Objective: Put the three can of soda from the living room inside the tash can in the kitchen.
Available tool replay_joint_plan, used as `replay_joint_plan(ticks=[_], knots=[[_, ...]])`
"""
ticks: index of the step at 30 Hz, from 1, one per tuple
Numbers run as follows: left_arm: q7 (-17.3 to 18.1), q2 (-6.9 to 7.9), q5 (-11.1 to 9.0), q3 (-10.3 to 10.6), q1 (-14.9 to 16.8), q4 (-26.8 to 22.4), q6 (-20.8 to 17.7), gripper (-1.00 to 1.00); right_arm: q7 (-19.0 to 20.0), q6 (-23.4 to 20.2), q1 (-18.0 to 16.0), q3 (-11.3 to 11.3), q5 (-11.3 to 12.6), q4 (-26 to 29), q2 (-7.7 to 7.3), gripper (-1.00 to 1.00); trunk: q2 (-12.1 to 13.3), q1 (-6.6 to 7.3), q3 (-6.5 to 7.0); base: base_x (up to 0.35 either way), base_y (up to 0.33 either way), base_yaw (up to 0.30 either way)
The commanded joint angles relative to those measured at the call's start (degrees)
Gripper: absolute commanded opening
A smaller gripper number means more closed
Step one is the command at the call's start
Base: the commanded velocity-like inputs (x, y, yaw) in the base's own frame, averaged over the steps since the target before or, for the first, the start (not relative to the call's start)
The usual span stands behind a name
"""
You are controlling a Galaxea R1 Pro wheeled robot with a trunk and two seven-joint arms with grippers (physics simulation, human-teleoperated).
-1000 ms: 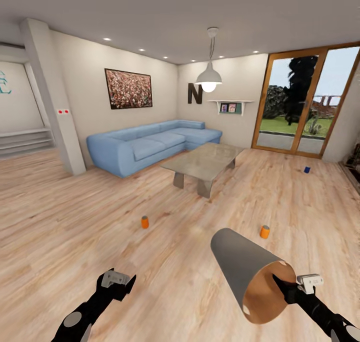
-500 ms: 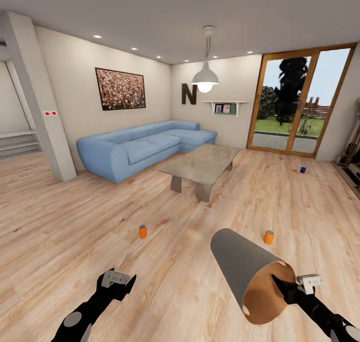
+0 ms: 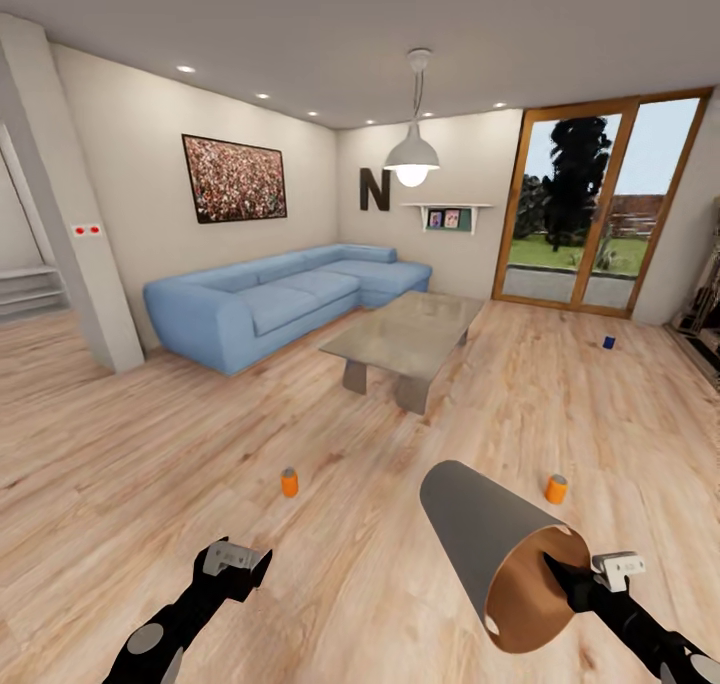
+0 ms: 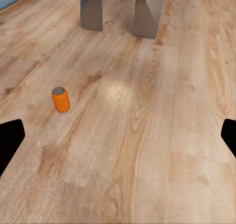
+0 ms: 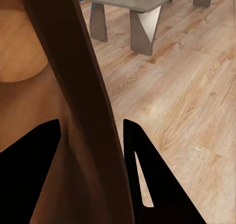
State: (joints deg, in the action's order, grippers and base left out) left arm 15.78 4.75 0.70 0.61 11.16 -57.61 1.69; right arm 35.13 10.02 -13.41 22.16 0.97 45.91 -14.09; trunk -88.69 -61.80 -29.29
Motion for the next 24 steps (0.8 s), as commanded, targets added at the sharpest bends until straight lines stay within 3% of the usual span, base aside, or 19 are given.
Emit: replay_joint_plan(ticks=[1,18,24], knots=[[0.01,0.0,0.0,0.0,0.0,0.02,0.0,1.0,0.18,0.0,-0.03,0.08,0.44,0.08,0.01,-1.0,0.0,0.0,0.07,0.279,0.22,-0.177],[-0.03,0.0,0.0,0.0,0.0,0.14,0.05,1.0,0.19,0.0,-0.03,0.07,0.44,0.06,0.02,-1.0,0.0,0.0,1.09,0.278,0.222,-0.171],[0.01,0.0,-0.23,0.07,0.04,3.68,0.15,1.0,0.2,0.0,-0.03,0.04,0.38,0.06,0.01,-1.0,0.0,0.0,1.16,0.276,0.224,-0.053]])
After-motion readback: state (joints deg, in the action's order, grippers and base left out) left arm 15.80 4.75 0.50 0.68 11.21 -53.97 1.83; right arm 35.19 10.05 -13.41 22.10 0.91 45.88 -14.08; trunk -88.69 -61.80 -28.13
